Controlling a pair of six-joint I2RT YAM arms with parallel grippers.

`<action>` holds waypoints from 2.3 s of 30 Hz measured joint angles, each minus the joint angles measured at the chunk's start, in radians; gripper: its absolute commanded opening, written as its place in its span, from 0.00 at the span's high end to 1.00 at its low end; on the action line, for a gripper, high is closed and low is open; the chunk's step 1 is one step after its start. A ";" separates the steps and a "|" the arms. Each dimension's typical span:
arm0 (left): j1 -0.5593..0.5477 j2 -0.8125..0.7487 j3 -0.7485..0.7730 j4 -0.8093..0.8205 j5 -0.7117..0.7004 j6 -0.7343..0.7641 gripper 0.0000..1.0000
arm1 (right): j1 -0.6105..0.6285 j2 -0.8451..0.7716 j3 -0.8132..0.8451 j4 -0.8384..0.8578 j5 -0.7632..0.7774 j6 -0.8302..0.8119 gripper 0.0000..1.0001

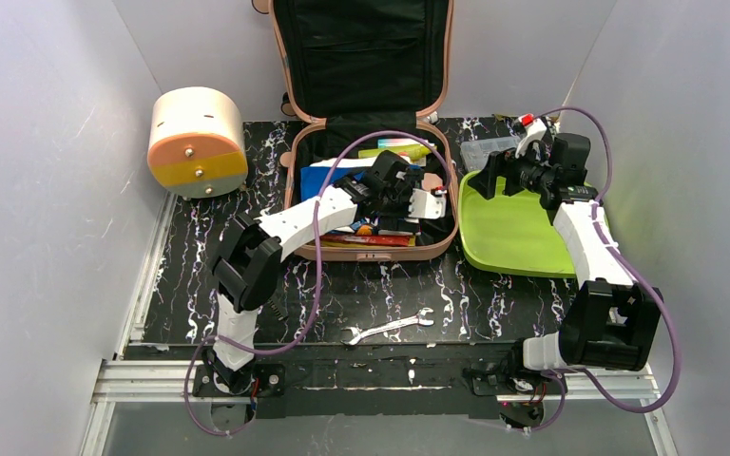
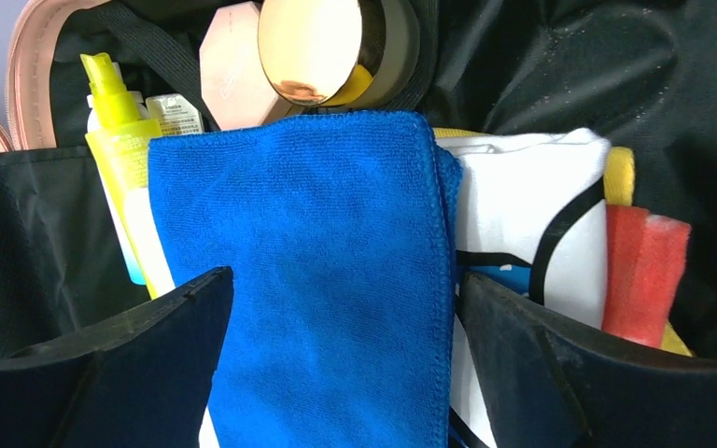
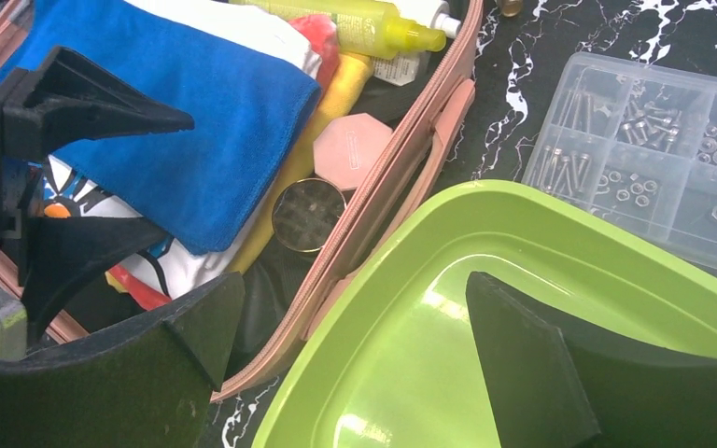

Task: Open, take out, and arrange the luggage
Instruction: Pick up the clothes from the opened luggage, then pass from the left arm to the right

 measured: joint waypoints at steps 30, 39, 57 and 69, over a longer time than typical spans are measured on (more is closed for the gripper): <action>0.010 0.016 0.008 -0.029 0.023 -0.167 1.00 | 0.073 0.302 0.164 0.197 -0.203 0.588 0.06; 0.078 0.014 0.069 -0.027 0.043 -0.301 1.00 | 0.169 0.389 0.175 0.202 -0.203 0.680 0.07; 0.125 0.007 0.112 -0.031 0.085 -0.409 1.00 | 0.206 0.509 0.188 0.356 -0.241 0.895 0.04; 0.130 0.007 0.114 -0.031 0.085 -0.438 1.00 | 0.219 0.512 0.183 0.385 -0.182 0.963 0.06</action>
